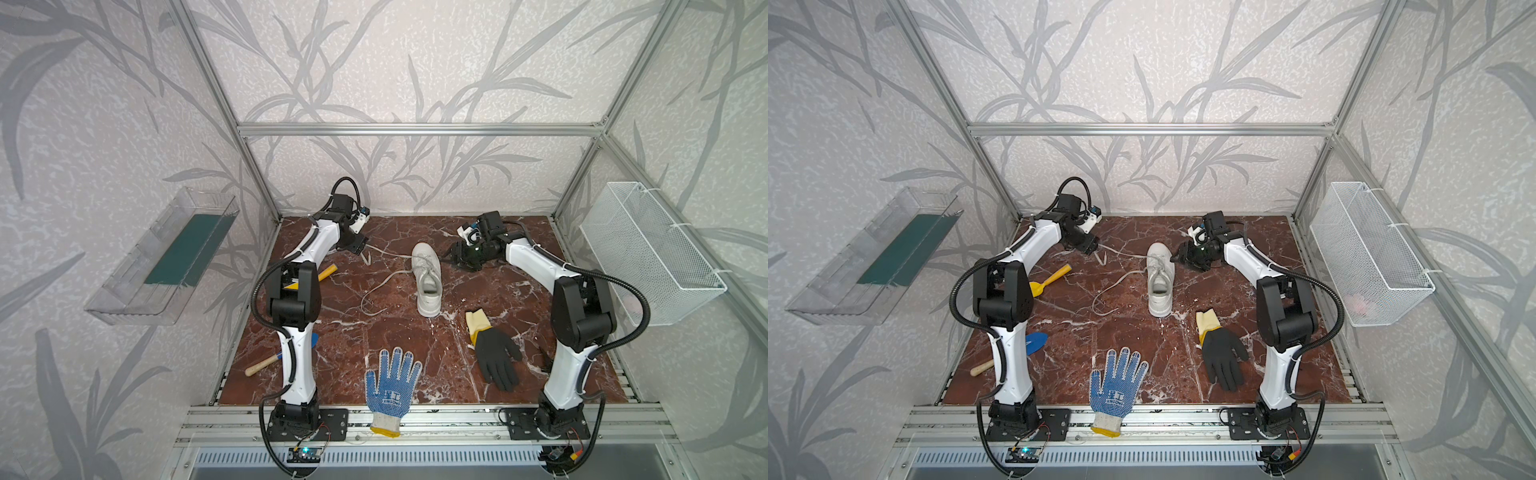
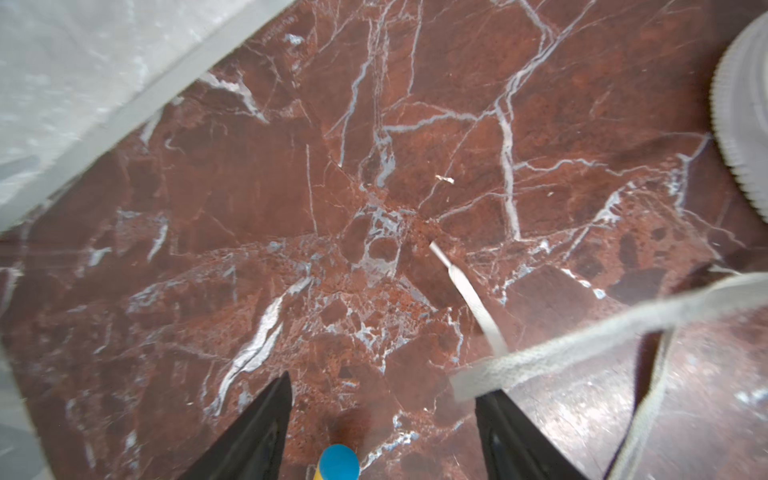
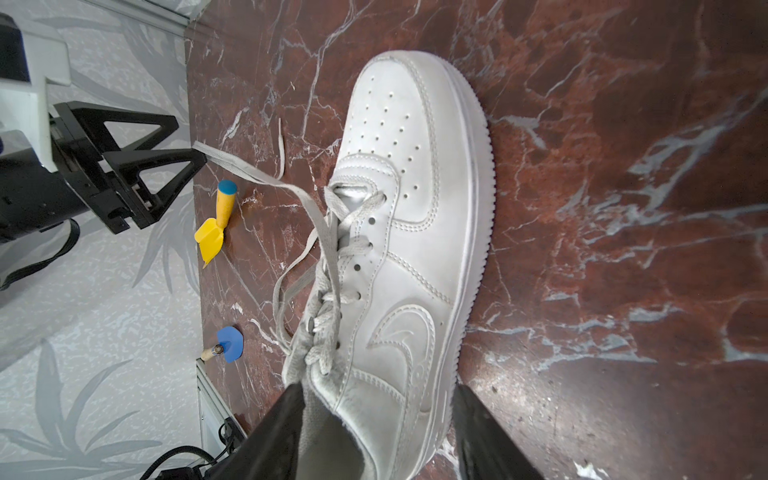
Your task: Tie the shoes
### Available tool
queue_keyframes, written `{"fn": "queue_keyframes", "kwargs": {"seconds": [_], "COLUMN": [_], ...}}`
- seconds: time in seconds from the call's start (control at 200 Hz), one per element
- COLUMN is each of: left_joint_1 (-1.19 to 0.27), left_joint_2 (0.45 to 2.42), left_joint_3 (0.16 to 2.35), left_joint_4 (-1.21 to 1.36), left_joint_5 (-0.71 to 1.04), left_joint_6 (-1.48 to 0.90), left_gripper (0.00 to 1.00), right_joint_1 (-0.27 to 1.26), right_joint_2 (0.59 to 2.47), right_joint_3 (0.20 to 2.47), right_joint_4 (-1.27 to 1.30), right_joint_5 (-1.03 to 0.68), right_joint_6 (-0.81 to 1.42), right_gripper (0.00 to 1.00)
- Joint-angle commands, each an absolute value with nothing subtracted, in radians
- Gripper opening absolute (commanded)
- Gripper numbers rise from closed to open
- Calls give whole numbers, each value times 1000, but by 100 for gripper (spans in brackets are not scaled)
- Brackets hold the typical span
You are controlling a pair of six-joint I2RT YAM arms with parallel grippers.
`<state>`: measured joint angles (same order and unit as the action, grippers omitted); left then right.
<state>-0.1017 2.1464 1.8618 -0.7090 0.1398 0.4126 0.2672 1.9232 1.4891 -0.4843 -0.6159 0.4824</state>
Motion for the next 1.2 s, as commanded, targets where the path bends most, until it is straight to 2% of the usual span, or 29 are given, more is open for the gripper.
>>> {"fn": "queue_keyframes", "kwargs": {"seconds": [0.0, 0.295, 0.74, 0.94, 1.195], "left_joint_1": [-62, -24, 53, 88, 104], "left_joint_2": [2095, 2122, 2270, 2361, 2401], "left_joint_3": [1915, 1965, 2213, 2343, 2377], "left_joint_4": [-792, -850, -977, -1037, -1044], "left_joint_5": [266, 317, 612, 688, 754], "left_joint_6": [439, 452, 452, 460, 463], "left_gripper": [72, 72, 72, 72, 70], "right_joint_1": [258, 250, 247, 246, 246], "right_joint_2": [1878, 1884, 1911, 1917, 1921], "right_joint_3": [1491, 1502, 1550, 1566, 1567], "right_joint_4": [-509, -525, -573, -594, -599], "right_joint_5": [-642, -650, -657, -652, -650], "right_joint_6": [468, 459, 442, 433, 435], "right_gripper": [58, 58, 58, 58, 58]}}
